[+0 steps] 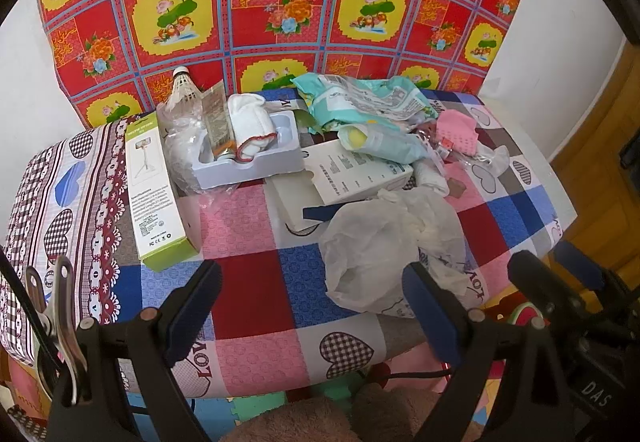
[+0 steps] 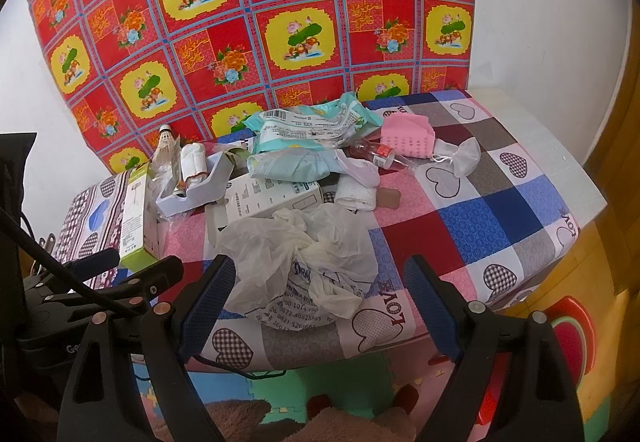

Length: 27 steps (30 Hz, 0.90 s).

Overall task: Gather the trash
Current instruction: 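Lower both grippers onto the crumpled white plastic bag and close them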

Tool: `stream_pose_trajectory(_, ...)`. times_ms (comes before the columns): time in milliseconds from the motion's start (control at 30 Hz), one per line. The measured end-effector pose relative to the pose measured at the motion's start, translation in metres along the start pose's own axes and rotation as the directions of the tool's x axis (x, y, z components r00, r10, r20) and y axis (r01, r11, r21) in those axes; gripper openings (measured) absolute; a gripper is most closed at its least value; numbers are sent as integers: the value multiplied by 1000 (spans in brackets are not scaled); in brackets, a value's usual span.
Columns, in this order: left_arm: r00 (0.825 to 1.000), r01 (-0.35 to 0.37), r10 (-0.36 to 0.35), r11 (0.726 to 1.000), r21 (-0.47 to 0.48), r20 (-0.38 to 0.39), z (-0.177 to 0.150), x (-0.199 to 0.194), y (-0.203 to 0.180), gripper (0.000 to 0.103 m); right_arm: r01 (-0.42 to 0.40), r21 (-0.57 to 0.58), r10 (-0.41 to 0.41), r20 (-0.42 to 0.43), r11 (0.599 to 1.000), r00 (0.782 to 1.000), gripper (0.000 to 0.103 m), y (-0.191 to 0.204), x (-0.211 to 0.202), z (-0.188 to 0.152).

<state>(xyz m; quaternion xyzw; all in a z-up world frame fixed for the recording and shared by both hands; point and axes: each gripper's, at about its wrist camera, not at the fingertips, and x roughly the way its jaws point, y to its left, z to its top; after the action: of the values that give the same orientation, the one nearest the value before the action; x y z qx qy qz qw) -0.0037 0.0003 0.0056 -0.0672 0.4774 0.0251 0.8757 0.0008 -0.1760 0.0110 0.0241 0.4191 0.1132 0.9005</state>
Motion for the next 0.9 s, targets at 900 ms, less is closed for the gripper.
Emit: stream_pose_trajectory(900, 995, 48, -47, 999, 13, -93, 0, 29, -13, 83, -74, -88, 66, -82, 993, 994, 89, -29, 30, 3)
